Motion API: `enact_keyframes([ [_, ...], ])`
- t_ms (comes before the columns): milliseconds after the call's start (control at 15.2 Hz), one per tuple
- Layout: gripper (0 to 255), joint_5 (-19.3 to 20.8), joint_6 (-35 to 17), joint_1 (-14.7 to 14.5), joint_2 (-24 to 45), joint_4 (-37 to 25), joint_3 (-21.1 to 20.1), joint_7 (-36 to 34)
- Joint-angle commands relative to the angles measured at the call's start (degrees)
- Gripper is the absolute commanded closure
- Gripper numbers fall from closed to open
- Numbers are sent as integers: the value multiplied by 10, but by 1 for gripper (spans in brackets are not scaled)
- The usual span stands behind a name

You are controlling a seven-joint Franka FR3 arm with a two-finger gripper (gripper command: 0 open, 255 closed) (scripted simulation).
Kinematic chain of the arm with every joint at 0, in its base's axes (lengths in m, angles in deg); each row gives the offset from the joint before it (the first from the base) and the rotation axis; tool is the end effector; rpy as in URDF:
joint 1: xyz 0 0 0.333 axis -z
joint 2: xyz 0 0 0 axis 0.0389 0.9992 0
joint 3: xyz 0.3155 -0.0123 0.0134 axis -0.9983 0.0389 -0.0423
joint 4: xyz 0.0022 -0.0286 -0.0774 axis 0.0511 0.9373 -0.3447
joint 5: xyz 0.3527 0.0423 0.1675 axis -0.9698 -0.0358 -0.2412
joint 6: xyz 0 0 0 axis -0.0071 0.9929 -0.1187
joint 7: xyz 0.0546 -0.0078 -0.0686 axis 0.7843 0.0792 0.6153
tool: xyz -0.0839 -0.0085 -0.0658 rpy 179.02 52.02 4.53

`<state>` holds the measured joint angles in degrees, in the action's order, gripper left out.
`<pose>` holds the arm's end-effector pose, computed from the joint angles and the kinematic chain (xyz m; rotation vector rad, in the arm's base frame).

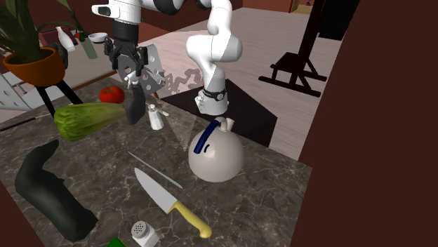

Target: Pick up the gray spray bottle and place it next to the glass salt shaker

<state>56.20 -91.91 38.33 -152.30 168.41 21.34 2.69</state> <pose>0.0035 -0.3256 0.4733 2.6511 -1.0748 0.3387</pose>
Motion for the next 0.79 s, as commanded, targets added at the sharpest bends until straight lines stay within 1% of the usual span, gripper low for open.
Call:
enact_keyframes([
  [0, 0, -13, 21, 1, -10, -10, -16, 4],
  [198, 0, -46, 78, 1, -31, -42, -56, 12],
  [726, 0, -46, 78, 1, -31, -42, -56, 12],
])
